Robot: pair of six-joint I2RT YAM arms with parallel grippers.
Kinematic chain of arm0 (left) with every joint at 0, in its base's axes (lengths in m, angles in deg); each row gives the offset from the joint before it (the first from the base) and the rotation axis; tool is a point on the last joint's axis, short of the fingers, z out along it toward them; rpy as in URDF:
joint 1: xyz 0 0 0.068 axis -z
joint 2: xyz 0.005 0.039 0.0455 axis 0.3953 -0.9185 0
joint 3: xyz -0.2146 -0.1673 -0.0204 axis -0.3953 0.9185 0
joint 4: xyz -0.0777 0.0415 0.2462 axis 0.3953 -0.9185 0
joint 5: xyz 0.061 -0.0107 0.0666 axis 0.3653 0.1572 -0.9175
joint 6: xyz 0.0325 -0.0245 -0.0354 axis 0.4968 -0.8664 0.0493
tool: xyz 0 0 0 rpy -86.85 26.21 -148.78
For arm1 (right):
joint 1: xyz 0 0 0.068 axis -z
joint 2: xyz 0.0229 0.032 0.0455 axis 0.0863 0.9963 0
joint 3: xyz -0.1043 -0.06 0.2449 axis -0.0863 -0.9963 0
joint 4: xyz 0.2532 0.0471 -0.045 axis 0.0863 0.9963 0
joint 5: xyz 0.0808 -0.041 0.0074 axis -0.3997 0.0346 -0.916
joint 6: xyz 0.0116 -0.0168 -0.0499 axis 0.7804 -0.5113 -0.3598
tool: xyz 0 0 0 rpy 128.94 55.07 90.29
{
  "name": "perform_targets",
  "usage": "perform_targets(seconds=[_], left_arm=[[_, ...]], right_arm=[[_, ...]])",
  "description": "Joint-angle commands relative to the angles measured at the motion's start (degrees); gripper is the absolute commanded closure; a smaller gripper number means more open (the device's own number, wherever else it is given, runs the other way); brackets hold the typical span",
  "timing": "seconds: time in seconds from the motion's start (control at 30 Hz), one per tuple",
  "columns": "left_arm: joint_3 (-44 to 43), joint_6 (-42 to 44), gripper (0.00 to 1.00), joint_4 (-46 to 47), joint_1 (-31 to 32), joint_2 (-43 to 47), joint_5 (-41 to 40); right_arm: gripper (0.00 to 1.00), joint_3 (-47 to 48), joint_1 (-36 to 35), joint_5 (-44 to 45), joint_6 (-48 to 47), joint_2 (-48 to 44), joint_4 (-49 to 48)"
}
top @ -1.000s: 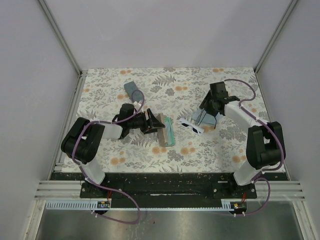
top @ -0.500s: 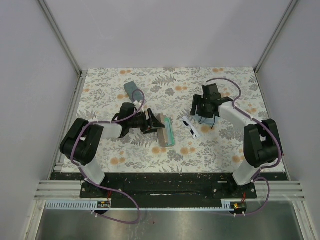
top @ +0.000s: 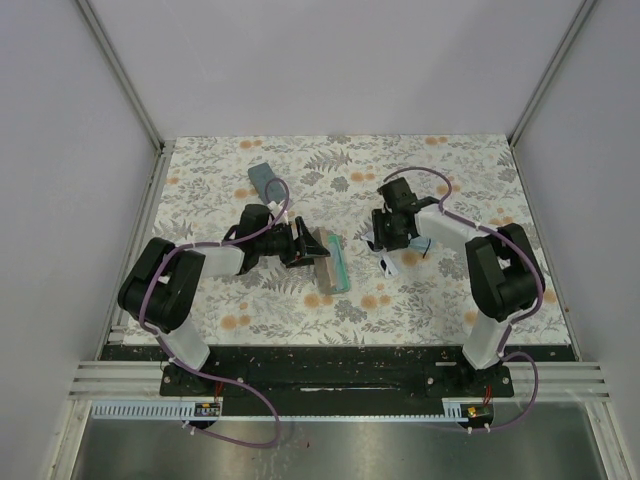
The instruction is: Organize the sunglasses
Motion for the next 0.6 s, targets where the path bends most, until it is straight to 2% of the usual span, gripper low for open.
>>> perform_targets(seconds=[0.0,0.17,0.3,0.47,0.57], left_arm=[[-1.5,2.6,0.6,-0.2,-0.3,1.0,0.5],[-1.7,2.3,0.6,0.1,-0.4,1.0,1.1],[-1.9,2.9,0.6,-0.3,-0.4,0.5,1.0],[-1.9,2.9,0.6,0.2,-0.4,-0.8,1.3],[-2.0,2.8,0.6,0.3,-0.4,-1.4,1.4]], right_arm=[[0.56,3.0,-1.3,2.2,-1.0,2.0,1.9],[0.76,3.5,-1.7,1.7,-0.5,2.5,3.2],[0.89,3.0,-1.7,-4.2,1.3,-0.1,2.4],[0.94,1.4,-1.7,-14.8,6.6,-3.5,-2.9],[0.96,0.5,-1.8,-17.5,9.7,-4.7,-4.8]])
